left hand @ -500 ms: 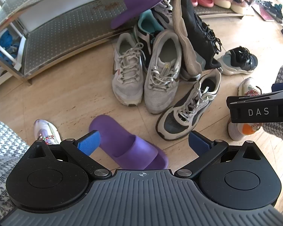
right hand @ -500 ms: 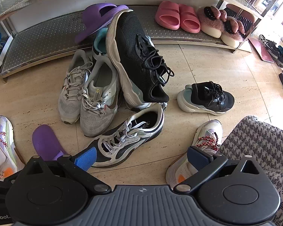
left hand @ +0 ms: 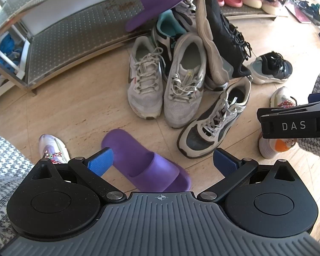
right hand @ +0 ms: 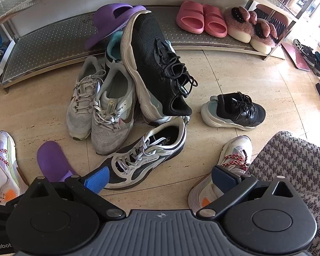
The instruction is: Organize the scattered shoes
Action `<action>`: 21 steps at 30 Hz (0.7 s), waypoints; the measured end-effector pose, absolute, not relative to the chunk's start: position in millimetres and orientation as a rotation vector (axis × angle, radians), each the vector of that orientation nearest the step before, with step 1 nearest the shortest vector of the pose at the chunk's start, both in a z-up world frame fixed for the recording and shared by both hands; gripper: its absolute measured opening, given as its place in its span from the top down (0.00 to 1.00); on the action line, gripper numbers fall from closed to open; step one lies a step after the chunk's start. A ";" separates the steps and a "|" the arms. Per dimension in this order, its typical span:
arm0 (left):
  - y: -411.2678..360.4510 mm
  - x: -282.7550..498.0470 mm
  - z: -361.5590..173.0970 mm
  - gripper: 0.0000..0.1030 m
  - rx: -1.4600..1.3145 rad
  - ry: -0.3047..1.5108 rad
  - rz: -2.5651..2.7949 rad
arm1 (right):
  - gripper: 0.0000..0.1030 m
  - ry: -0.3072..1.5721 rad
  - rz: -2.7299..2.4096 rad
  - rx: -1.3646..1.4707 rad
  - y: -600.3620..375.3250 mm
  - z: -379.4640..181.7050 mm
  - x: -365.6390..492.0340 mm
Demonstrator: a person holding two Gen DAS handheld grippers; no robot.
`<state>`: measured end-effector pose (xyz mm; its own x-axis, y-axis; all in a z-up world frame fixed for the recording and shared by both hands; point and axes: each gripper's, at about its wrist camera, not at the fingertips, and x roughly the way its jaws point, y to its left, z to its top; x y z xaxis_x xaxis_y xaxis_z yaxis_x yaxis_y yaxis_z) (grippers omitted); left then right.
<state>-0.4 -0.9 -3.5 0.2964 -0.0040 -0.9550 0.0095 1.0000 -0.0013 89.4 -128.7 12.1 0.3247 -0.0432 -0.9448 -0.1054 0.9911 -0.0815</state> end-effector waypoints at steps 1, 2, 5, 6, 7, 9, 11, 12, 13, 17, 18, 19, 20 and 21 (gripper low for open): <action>-1.6 -1.0 -3.9 0.01 0.004 1.269 -0.007 | 0.01 1.241 0.041 -0.136 -128.6 12.1 89.6; -1.6 -1.0 -4.0 0.01 0.005 1.269 -0.007 | 0.01 1.241 0.041 -0.136 -128.3 12.0 89.2; -1.4 -1.5 -4.1 0.01 0.004 1.270 -0.007 | 0.01 1.241 0.041 -0.137 -128.0 11.9 89.0; -1.4 -1.7 -4.1 0.01 0.004 1.270 -0.007 | 0.01 1.241 0.041 -0.137 -127.7 11.8 89.0; -1.2 -1.9 -4.0 0.01 0.005 1.269 -0.007 | 0.01 1.241 0.041 -0.137 -127.4 11.8 89.0; -1.3 -2.7 -4.0 0.01 0.005 1.270 -0.006 | 0.01 1.241 0.041 -0.138 -126.8 11.7 89.0; -1.4 -3.5 -4.1 0.01 0.005 1.270 -0.006 | 0.01 1.242 0.041 -0.138 -126.2 11.5 89.1; -1.5 -4.0 -4.2 0.01 0.006 1.270 -0.006 | 0.01 1.242 0.041 -0.139 -125.9 11.5 89.1; -1.5 -4.4 -4.2 0.01 0.006 1.270 -0.006 | 0.01 1.242 0.041 -0.139 -125.6 11.4 89.1; -1.8 -6.2 -4.4 0.01 0.006 1.271 -0.005 | 0.01 1.241 0.040 -0.137 -129.6 11.8 88.6; -1.8 -6.6 -4.4 0.01 0.006 1.271 -0.005 | 0.01 1.241 0.040 -0.137 -129.6 11.6 88.5; -1.7 -7.2 -4.3 0.01 0.007 1.271 -0.005 | 0.01 1.242 0.040 -0.137 -129.5 11.6 88.6; -0.5 -3.7 -4.0 0.01 0.007 1.272 -0.006 | 0.01 1.242 0.040 -0.137 -129.5 11.6 88.8; 0.7 0.0 -3.7 0.01 0.007 1.274 -0.008 | 0.01 1.242 0.040 -0.137 -129.1 11.6 88.8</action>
<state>0.0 0.7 -3.7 0.2927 -0.0018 -0.9562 0.0097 1.0000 0.0011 88.8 -129.1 11.6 0.3233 -0.0441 -0.9453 -0.1051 0.9911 -0.0822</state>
